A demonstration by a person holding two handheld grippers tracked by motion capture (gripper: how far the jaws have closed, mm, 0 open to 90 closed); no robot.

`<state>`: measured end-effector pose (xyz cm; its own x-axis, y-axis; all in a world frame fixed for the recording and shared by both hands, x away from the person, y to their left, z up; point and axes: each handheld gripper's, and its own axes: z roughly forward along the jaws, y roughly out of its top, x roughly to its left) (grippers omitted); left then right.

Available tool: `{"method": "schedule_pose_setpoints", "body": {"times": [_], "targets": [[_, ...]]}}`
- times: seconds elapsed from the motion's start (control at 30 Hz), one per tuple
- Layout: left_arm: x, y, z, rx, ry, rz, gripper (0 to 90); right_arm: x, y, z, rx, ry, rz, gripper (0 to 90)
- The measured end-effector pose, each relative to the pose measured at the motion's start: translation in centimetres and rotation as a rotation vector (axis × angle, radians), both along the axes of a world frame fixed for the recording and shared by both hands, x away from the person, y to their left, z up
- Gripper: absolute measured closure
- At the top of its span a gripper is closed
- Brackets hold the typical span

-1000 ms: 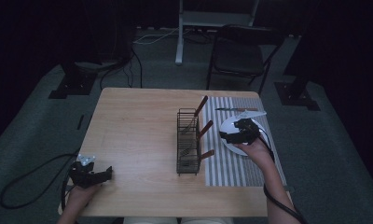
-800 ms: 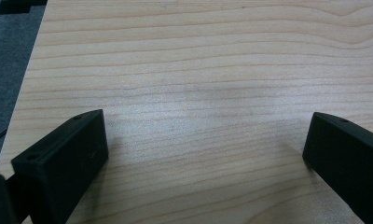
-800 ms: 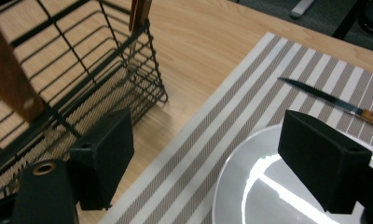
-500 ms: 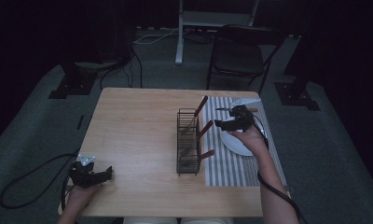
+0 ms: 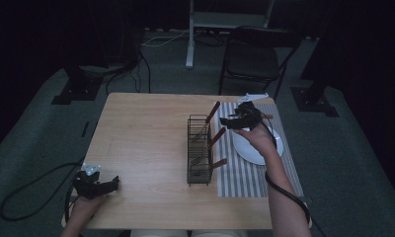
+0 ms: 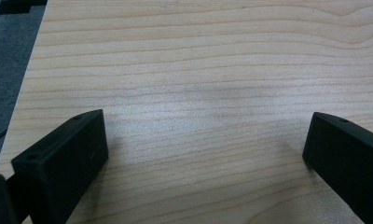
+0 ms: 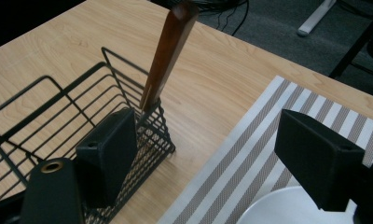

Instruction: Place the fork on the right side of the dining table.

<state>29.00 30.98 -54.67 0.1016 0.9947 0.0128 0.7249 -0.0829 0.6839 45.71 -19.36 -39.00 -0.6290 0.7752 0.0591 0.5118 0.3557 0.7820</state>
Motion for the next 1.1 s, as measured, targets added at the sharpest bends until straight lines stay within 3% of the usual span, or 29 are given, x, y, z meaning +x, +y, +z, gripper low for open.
{"method": "schedule_pose_setpoints", "body": {"times": [0.47,1.1], "targets": [[0.0,0.0,0.0,-0.001,0.000,0.000,0.4,1.4,2.2,0.5,-0.005,0.010,0.028,27.5],[0.0,0.0,0.0,-0.001,0.001,-0.005,0.3,2.9,4.1,-0.6,0.033,0.051,0.036,48.0]]}}
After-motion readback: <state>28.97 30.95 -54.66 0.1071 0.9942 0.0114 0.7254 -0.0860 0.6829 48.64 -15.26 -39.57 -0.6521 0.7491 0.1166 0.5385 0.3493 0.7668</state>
